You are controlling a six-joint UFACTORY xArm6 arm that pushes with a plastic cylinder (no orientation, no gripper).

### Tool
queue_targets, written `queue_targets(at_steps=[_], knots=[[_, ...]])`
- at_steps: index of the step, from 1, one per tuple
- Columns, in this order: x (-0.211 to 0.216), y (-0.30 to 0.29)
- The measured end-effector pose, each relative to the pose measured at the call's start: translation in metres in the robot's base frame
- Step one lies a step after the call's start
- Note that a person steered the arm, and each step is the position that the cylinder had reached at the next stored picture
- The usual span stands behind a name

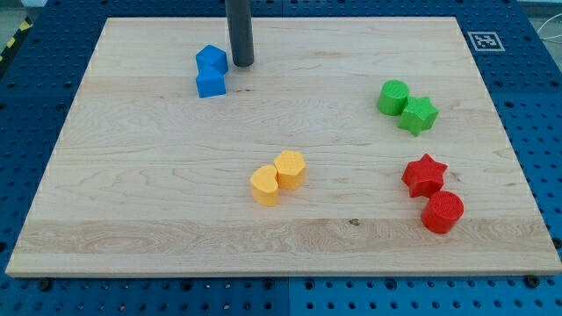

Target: Push red star to the center

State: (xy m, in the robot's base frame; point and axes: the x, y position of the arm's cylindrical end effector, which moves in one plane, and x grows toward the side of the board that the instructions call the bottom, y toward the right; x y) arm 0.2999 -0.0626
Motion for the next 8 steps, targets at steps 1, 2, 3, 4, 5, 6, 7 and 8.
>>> queue_targets(at_steps=[1,2,3,4,5,6,7,8], knots=[[0.0,0.0],[0.0,0.007],[0.0,0.033],[0.0,0.041],[0.002,0.087],[0.041,0.095],[0.055,0.095],[0.067,0.101]])
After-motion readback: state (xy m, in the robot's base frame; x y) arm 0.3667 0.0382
